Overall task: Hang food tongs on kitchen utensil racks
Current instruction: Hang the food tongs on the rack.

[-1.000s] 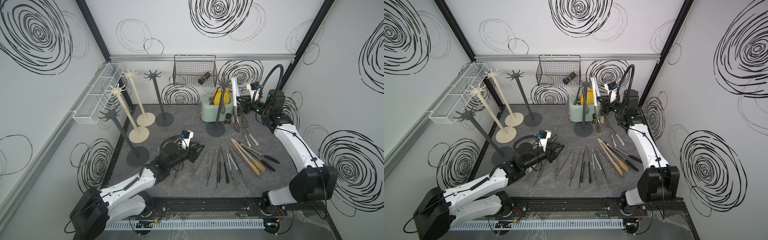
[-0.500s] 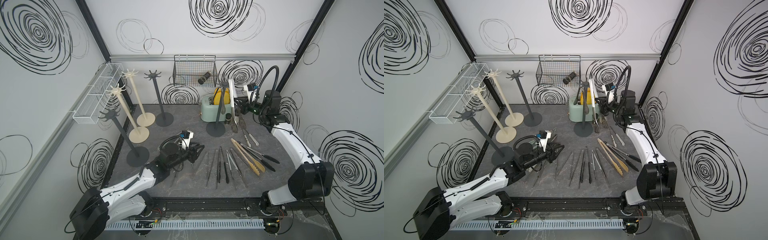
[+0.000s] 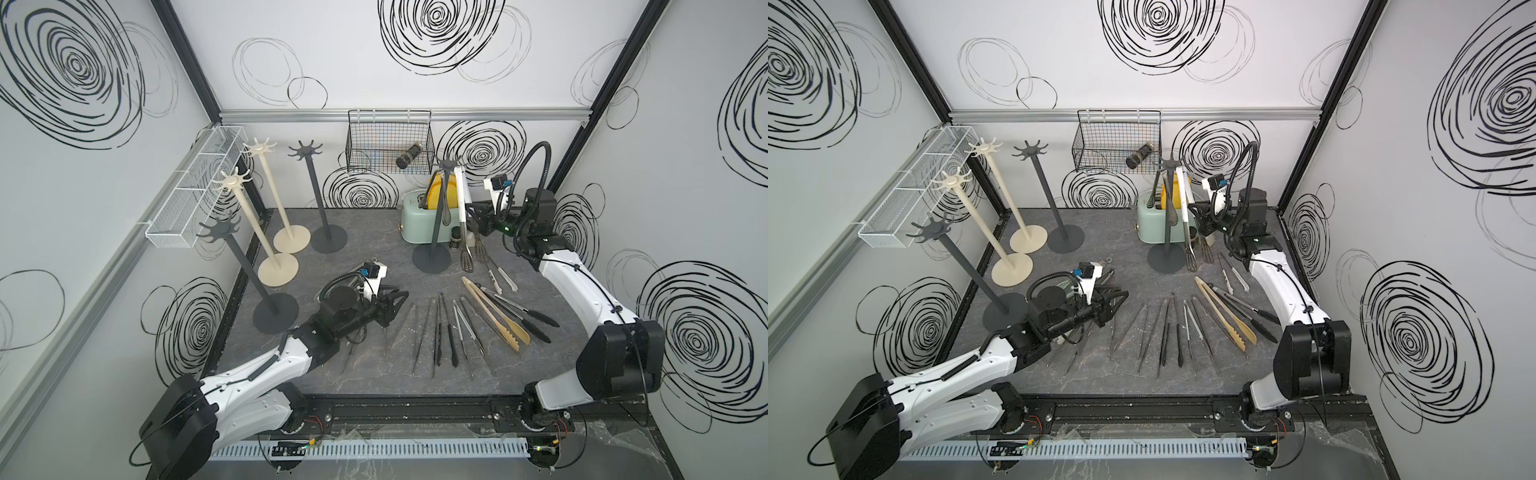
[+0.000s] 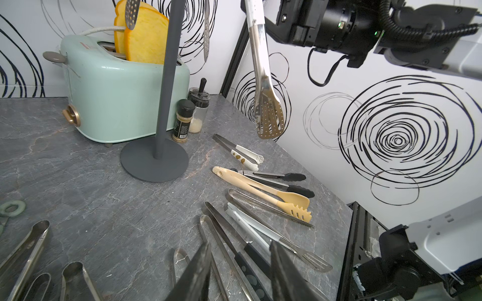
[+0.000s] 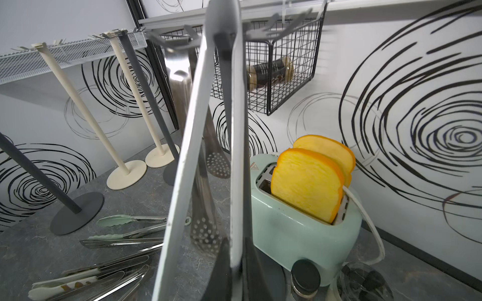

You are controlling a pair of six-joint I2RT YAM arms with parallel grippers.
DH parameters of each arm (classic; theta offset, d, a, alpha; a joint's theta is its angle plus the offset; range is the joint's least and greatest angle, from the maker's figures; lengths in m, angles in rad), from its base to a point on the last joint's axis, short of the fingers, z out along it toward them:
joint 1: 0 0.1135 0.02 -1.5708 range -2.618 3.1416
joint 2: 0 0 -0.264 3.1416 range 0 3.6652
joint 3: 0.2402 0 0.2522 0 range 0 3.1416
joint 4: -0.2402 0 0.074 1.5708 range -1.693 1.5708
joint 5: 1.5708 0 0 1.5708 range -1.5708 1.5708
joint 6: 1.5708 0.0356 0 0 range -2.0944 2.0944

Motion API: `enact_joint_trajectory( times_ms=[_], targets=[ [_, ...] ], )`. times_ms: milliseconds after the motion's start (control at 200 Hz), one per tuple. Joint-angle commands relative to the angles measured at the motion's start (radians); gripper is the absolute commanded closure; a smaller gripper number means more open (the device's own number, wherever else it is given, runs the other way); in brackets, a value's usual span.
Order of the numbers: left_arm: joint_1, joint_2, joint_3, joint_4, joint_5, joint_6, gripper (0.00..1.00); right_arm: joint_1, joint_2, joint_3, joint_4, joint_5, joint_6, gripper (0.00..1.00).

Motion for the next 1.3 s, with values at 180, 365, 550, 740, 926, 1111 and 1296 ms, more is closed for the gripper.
enact_joint_trajectory(
  times_ms=[180,365,550,740,926,1111,1296],
  targets=[
    [-0.007,-0.015,-0.018,0.052,-0.004,-0.002,0.59,0.005,0.026,-0.04,0.009,0.034,0.01,1.0],
    [-0.007,-0.02,-0.023,0.053,-0.002,-0.005,0.59,0.016,0.044,-0.052,0.011,0.05,0.01,1.0],
    [-0.007,-0.026,-0.03,0.054,-0.001,-0.005,0.59,0.03,0.071,-0.068,0.011,0.07,0.012,1.0],
    [-0.008,-0.037,-0.038,0.054,-0.003,-0.006,0.59,0.042,0.093,-0.07,0.009,0.083,0.012,1.0],
    [-0.008,-0.038,-0.041,0.053,-0.007,-0.004,0.59,0.047,0.11,-0.069,0.009,0.095,0.012,1.0],
    [-0.009,-0.038,-0.043,0.052,-0.008,-0.004,0.59,0.049,0.121,-0.065,0.007,0.103,0.016,1.0],
    [-0.007,-0.039,-0.041,0.05,-0.009,-0.004,0.58,0.048,0.123,-0.06,0.006,0.105,0.02,0.97]
  ],
)
